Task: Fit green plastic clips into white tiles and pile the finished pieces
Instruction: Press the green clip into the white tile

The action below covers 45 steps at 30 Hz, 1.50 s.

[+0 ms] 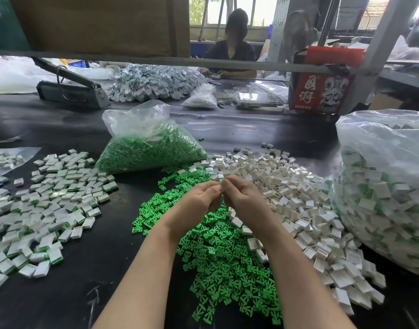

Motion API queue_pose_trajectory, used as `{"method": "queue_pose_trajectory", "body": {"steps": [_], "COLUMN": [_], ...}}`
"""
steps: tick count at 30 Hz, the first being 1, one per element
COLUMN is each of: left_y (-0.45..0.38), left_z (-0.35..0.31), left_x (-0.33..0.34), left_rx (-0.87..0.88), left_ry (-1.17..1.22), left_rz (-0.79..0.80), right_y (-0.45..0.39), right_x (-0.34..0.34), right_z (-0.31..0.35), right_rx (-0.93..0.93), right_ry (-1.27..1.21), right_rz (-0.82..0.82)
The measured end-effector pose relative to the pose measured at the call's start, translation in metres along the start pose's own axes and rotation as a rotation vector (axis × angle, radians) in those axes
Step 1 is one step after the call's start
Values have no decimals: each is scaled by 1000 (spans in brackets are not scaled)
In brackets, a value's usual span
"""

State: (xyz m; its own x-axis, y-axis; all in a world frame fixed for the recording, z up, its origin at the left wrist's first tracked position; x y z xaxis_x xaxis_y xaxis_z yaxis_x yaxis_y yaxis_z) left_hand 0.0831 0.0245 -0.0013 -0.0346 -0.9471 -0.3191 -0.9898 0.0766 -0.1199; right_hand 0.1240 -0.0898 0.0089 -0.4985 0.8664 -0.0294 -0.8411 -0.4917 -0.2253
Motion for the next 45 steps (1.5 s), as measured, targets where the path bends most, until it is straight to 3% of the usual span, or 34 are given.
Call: {"method": "queue_pose_trajectory", "body": {"steps": [8,15,20,22,26,29,32,38,45], "left_y": [-4,-4,-2,0,-1,0,0,1,-2], "left_z": [6,5,2,0,-2,-4,-5,-16,-21], "left_x": [5,2,-2,-7,-16,-13,-11,-1,1], "left_rx": [-22,-1,30,61,108,87,44,78,117], "left_ry": [89,133,57,-5,-56,1,4,54,79], "left_rz": [-28,-101,-148,-196,-307,-282,-284,-221,-296], "right_y": [2,7,5,4,-1,-2,-1,-1,-1], "right_x": [-1,10,13,11,7,0,-1,8,6], "right_z": [0,17,18,18,11,6,4,-6,-3], "right_rx": [-52,-261,-265,-218,-58,55,165,263,191], "right_ry": [181,690,721,658,221,-3,-241,-426,-556], "right_rz": [-41,14,-2,-5,-72,-173,-139,25,27]}}
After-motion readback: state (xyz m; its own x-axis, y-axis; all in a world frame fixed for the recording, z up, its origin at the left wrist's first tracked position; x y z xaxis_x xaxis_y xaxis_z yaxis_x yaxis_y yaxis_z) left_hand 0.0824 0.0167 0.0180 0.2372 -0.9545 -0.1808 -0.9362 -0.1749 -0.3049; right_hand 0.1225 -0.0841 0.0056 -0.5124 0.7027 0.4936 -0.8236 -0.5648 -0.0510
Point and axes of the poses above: each hand's wrist, its own y-axis away from the middle knuckle, its own x-axis out of the palm, z = x × y, the point moved 4 cm from there along -y, towards the middle knuckle, and after that the axes turned 13 degrees about -y, right-handed, at the moved point
